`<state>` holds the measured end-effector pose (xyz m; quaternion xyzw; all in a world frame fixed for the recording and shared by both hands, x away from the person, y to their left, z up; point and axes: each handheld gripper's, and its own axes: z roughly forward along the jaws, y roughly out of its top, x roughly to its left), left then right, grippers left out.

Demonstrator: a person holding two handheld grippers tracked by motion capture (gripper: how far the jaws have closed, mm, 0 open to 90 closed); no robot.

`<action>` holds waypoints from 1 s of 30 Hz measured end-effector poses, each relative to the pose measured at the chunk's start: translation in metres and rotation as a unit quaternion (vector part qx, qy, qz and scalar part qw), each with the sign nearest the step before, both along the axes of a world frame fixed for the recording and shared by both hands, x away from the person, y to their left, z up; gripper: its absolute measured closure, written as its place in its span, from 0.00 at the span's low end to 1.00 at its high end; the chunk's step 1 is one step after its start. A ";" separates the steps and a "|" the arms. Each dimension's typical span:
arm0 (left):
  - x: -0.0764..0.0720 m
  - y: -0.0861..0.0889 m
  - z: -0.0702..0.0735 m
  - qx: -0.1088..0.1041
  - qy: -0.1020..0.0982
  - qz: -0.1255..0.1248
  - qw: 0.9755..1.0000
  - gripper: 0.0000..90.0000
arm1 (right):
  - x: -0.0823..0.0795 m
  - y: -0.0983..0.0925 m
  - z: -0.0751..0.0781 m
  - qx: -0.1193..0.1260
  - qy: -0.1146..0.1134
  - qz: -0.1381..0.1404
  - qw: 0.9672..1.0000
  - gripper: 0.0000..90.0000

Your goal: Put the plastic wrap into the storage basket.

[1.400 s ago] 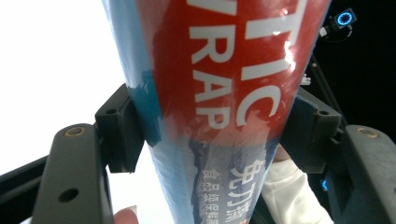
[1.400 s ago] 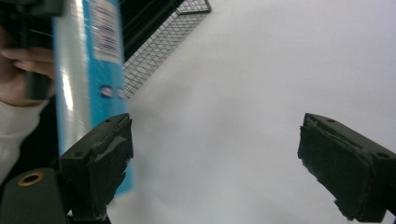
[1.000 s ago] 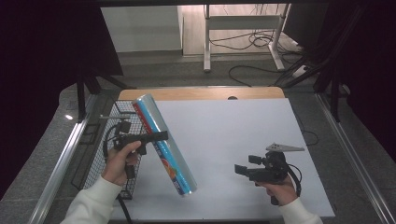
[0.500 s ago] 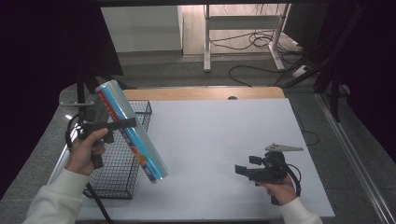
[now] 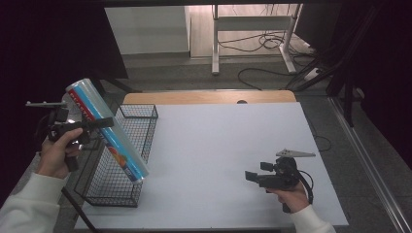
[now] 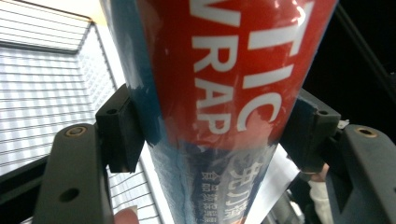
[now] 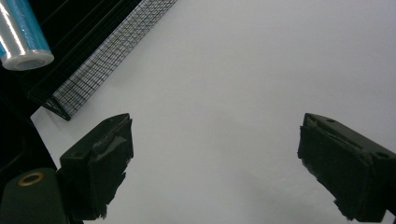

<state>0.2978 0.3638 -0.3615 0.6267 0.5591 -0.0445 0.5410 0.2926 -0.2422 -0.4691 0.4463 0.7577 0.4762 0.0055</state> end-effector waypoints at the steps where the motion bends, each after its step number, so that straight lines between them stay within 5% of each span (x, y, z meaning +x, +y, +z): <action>1: -0.001 0.004 0.001 0.003 0.000 0.005 1.000 0.36 | 0.000 0.000 0.000 -0.001 0.002 -0.001 1.000 0.12; 10: -0.005 0.024 -0.001 0.046 0.013 0.022 0.999 0.36 | 0.002 0.000 -0.002 -0.003 0.006 -0.004 1.000 0.12; 30: 0.006 0.013 -0.024 0.109 0.059 0.013 0.992 0.36 | 0.002 -0.001 -0.002 -0.005 0.005 -0.004 1.000 0.12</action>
